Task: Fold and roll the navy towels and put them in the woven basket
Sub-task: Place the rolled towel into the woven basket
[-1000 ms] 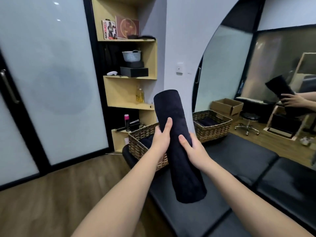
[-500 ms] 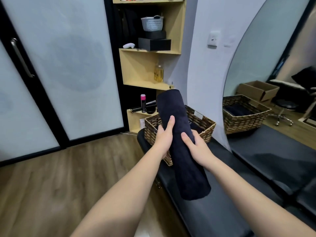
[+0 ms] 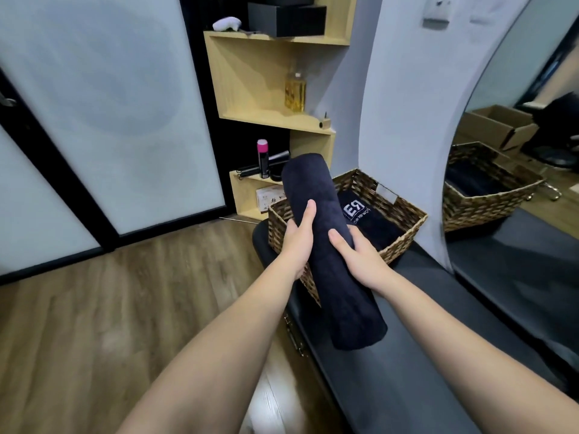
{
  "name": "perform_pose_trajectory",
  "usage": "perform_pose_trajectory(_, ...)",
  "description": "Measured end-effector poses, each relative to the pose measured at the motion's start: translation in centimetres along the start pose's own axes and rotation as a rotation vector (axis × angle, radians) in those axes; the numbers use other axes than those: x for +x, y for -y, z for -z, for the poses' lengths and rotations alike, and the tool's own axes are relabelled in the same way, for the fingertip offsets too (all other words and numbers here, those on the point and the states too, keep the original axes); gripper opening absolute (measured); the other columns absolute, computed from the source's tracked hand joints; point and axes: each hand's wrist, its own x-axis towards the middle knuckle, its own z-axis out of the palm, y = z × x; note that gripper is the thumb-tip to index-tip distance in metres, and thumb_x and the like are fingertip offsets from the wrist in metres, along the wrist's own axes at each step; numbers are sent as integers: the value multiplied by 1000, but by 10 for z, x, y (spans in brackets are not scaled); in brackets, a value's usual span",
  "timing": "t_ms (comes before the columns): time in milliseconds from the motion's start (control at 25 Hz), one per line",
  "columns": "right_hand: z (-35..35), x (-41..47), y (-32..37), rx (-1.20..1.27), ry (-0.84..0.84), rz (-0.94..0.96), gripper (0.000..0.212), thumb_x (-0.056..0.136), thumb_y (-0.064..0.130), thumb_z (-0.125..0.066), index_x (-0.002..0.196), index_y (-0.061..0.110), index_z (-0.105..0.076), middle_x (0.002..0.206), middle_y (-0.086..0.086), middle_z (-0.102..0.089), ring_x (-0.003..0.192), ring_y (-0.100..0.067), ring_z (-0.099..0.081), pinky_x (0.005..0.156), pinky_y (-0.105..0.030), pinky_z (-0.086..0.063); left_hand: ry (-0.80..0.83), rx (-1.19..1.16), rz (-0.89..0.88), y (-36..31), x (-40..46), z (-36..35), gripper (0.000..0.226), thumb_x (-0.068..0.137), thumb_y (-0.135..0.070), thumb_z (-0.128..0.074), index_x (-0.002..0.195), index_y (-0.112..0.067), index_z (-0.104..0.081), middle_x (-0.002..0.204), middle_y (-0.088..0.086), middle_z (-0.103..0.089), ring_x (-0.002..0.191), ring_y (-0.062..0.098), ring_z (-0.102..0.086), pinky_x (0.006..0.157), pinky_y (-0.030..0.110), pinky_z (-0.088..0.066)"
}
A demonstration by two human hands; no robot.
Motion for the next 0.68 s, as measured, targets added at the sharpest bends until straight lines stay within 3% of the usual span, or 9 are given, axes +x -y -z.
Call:
perform_pose_trajectory(120, -13, 34, 0, -7, -20, -31, 38, 99, 51, -54, 129, 27, -53, 113, 26, -60, 95, 23, -56, 75, -1, -43, 63, 18, 42, -10, 42, 11, 119, 57, -92, -59, 149, -20, -40, 139, -3, -61, 121, 18, -61, 107, 40, -48)
perform_pose_trajectory(280, -24, 86, 8, -85, -53, -15, 52, 96, 59, -53, 136, 25, -55, 123, 17, -65, 112, 3, -61, 101, -30, -49, 153, 49, -4, -43, 104, 30, 98, 70, -81, -66, 147, -23, -46, 138, -6, -62, 118, 13, -61, 100, 34, -49)
perform_pose_trajectory(440, -18, 115, 17, -259, -73, 20, 58, 96, 60, -54, 142, 25, -50, 129, 15, -62, 114, -3, -59, 100, -27, -43, 169, 63, 32, -76, 149, 37, 108, 50, -81, -77, 138, -23, -53, 129, -6, -68, 117, 17, -64, 106, 46, -49)
perform_pose_trajectory(560, -7, 138, 16, -349, -114, 33, 62, 93, 64, -53, 144, 30, -44, 132, 13, -60, 117, -7, -57, 100, -29, -43, 203, 7, 29, -85, 181, 29, 86, 60, -71, -82, 127, -24, -57, 118, -9, -72, 110, 15, -67, 101, 42, -52)
perform_pose_trajectory(680, 5, 154, 9, -415, -120, 48, 62, 93, 64, -53, 145, 32, -42, 133, 14, -60, 115, -7, -57, 98, -29, -44, 175, -22, 22, -80, 203, 15, 87, 54, -73, -85, 122, -27, -57, 116, -11, -71, 108, 12, -68, 99, 40, -55)
